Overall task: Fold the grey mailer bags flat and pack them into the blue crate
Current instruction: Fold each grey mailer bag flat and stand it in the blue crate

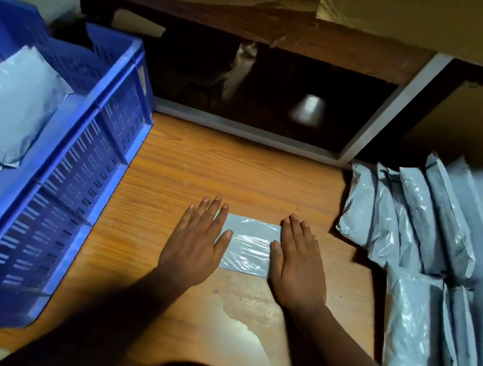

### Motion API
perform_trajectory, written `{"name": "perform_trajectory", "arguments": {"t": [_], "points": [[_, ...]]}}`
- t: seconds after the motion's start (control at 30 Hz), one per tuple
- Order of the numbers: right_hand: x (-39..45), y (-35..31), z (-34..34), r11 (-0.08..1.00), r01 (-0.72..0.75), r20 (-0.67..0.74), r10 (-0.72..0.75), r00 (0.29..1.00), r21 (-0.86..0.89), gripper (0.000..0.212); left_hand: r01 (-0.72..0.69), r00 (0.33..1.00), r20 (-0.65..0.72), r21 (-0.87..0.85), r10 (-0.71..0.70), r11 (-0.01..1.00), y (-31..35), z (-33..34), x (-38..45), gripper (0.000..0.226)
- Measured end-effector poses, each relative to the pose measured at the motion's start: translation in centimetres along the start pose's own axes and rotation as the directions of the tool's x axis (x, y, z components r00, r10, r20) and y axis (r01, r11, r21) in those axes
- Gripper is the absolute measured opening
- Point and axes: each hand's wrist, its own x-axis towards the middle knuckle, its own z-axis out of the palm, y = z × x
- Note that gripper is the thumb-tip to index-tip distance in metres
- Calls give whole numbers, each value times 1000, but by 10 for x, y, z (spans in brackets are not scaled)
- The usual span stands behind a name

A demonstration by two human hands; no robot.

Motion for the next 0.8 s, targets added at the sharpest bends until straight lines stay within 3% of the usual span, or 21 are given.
{"name": "perform_trajectory", "arguments": {"t": [0.2, 0.3, 0.47, 0.7, 0.8], "points": [[1, 5, -1, 999, 43, 39, -43, 998, -7, 63, 5, 999, 48, 7, -5, 1000, 4, -5, -1, 83], [-13, 8, -3, 999, 51, 2, -51, 999, 4, 63, -24, 999, 32, -81, 27, 996, -5, -5, -2, 75], [-36, 18, 0, 1000, -17, -23, 17, 1000, 3, 66, -34, 998, 58, 29, 33, 999, 1, 0, -7, 70], [-32, 24, -3, 998, 26, 45, -28, 999, 53, 68, -31, 991, 132, -25, 34, 999, 6, -11, -8, 95], [-30, 26, -18, 993, 58, 77, -66, 995, 103, 70, -27, 988, 152, -82, 40, 996, 6, -25, -7, 93]]}}
